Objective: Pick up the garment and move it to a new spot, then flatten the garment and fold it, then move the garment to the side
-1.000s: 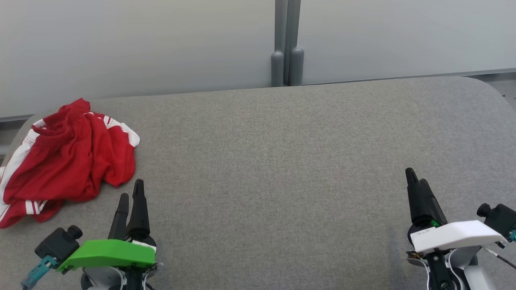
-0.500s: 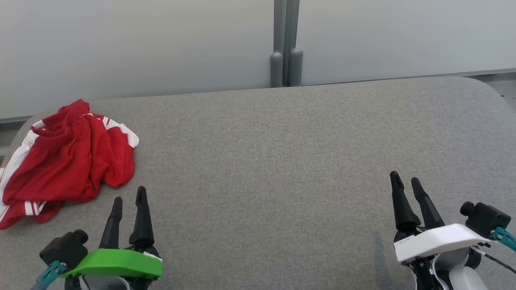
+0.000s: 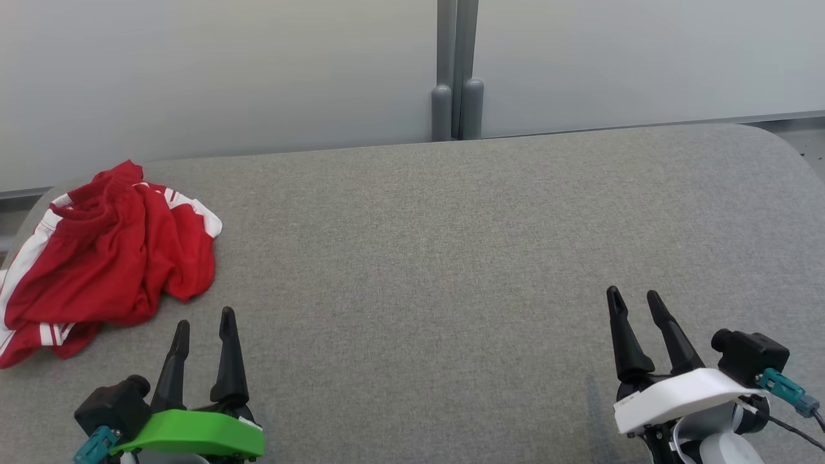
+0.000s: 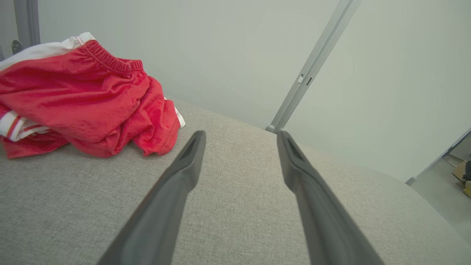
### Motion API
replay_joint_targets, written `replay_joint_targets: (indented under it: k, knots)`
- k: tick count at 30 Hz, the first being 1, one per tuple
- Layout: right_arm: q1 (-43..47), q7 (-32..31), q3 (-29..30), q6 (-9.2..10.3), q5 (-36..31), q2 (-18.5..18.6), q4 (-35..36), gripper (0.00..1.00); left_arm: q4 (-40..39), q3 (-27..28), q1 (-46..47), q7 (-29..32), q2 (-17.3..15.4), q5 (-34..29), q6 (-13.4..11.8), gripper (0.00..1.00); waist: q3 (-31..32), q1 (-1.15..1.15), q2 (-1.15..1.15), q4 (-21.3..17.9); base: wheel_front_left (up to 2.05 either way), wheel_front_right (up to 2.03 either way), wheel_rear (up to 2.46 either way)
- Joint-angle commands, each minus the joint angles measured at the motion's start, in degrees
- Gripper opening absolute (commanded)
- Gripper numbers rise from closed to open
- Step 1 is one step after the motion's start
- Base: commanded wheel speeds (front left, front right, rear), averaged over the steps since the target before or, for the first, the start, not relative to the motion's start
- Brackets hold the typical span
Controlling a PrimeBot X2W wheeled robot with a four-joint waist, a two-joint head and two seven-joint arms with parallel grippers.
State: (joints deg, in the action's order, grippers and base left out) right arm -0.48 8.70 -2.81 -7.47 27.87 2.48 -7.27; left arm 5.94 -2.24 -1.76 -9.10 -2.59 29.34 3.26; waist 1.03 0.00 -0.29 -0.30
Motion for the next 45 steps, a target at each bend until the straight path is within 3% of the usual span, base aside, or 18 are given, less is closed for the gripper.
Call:
replay_joint_targets:
  k: [1, 45]
  knots:
    - [-0.3, 0.7, -0.4, -0.03, -2.0, 0.4, 0.3, 1.0, -0.4, -0.1, -0.5, -0.6, -0.4, -2.0, 0.1, 1.0, 0.0, 0.0, 0.17, 0.0, 0.0, 0.0, 0.0]
    - [0.5, 6.2, -2.8, -0.03, -23.4, 0.5, 2.9, 1.0, 1.9, -0.5, -2.5, -5.7, -0.5, -18.2, -1.8, 1.0, 0.3, 0.0, 0.28, -0.4, 0.0, 0.0, 0.0]
